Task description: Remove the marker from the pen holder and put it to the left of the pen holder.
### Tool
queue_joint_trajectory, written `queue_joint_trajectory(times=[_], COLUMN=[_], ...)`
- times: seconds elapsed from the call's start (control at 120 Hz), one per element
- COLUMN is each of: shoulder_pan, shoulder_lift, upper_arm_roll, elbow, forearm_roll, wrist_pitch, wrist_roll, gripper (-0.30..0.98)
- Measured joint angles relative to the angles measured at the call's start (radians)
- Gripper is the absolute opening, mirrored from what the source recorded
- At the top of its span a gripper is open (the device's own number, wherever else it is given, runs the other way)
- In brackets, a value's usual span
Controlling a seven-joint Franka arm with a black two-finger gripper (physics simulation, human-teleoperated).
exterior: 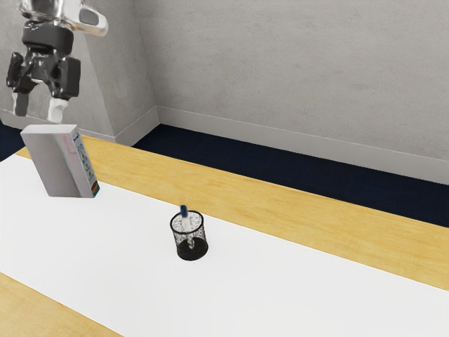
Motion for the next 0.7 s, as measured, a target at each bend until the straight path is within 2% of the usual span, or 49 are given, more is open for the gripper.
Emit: queue_joint_trajectory(times=[0.117,0.308,0.4,0.517,0.6,0.7], shoulder_pan=[0.027,0.018,0.005,-0.004,-0.003,0.001], shoulder_lift=[0.026,0.254,0.454,0.627,0.698,0.723], upper_arm_roll=[-0.015,-0.016,0.002,0.017,0.019,0.052], elbow=[-0.049,-0.031,0.125,0.256,0.296,0.274], forearm_roll=[-0.006,-0.015,-0.030,-0.075,-0.108,-0.143], wrist_pitch=[0.238,0.477,0.500,0.492,0.490,0.485], wrist_roll=[0.003,-0.014,-0.038,-0.072,-0.100,-0.128], gripper=[0.69,0.69,0.69,0.69,0.68,0.65])
